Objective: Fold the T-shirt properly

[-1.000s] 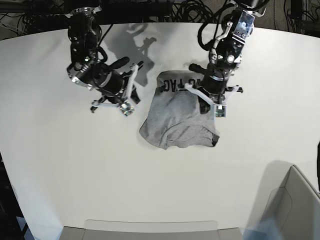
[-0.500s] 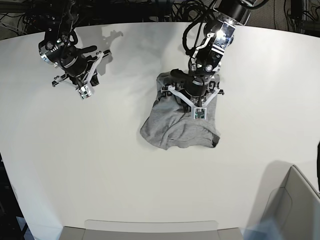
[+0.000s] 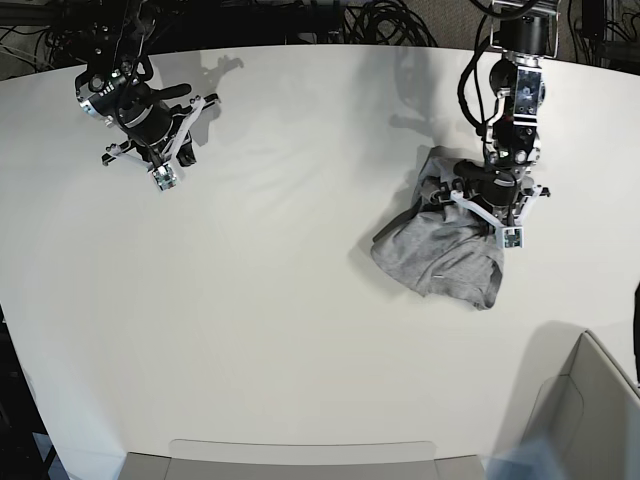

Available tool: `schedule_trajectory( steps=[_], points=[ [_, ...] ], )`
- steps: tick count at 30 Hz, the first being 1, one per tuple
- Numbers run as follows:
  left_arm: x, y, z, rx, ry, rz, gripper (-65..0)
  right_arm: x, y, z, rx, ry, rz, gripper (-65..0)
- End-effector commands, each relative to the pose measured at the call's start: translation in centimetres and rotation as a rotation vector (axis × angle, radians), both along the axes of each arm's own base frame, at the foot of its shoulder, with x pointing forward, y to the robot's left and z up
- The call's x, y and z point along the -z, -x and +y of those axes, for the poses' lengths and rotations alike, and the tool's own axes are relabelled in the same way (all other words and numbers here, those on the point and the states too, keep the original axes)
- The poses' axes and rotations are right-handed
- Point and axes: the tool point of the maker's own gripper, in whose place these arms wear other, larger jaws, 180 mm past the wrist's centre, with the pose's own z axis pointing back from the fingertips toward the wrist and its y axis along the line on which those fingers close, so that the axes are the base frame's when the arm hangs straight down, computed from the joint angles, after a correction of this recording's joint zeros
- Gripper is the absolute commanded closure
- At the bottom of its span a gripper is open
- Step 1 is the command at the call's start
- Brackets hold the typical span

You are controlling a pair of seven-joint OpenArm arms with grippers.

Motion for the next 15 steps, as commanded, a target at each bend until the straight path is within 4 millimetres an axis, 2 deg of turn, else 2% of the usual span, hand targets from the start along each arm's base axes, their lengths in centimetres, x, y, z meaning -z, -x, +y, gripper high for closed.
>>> schedule_trajectory(
  steps=[1,4,9,11,13,15],
  points=[
    [-1.8,-1.3,1.4,-0.01,-0.034,-0.048,0.0,-1.0,-0.7,0.3,-0.009,-0.012,-0.043,0.0],
    [-2.6,-1.6,1.5,-0.008,-0.04,-0.068,0.0,-1.2,-1.0,0.3,-0.01,-0.013,-0.052,0.0],
    [-4.1,-2.1,0.4,0.012,-0.031,-0.107,0.0,-2.5,-2.8,0.3,-0.01,-0.012,-0.103,0.0],
    [-5.7,-2.4,-0.4,0.03,-0.027,-0.149,0.0,-2.9,-3.5,0.4,-0.01,-0.014,-0.121,0.0],
    [-6.7,-1.4,-1.0,0.046,-0.025,-0.174,0.0,-3.4,-4.1,0.4,-0.009,-0.014,-0.138,0.0],
    [-9.0,-1.0,-2.3,0.078,-0.021,-0.235,0.0,-3.8,-4.7,0.4,-0.006,-0.013,-0.155,0.0]
  ],
)
